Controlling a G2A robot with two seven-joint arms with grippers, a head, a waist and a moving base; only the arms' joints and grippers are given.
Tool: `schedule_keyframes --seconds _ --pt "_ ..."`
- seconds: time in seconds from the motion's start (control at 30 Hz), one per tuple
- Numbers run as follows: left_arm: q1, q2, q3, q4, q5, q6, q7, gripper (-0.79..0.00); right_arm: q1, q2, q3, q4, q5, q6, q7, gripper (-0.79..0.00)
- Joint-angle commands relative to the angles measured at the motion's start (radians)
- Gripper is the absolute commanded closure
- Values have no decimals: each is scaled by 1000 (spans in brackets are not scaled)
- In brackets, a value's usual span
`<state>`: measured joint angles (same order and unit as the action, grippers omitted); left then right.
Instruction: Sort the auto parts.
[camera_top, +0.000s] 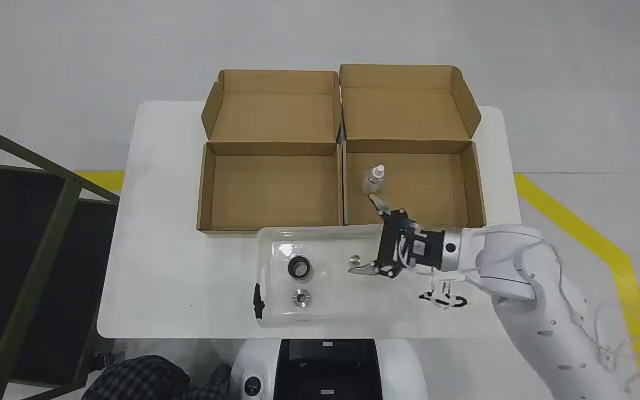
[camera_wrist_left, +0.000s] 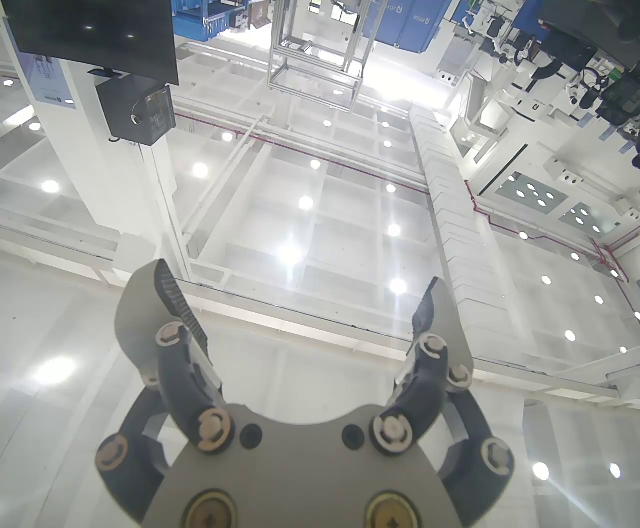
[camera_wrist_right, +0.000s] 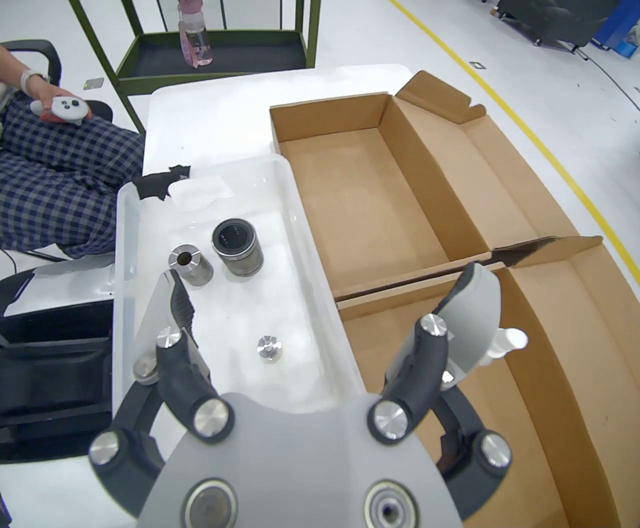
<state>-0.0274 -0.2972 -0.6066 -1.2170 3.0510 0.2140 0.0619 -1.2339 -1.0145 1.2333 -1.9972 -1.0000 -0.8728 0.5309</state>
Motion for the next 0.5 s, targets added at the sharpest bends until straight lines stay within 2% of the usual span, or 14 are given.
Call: schedule_keyframes --seconds 0.0,0.47 --pt "0 0 0 0 0 0 0 -785 -19 2 -8 -15 -21 -5 4 -785" --pt "0 0 0 0 0 0 0 -785 -63 8 -88 -45 -233 15 43 -785"
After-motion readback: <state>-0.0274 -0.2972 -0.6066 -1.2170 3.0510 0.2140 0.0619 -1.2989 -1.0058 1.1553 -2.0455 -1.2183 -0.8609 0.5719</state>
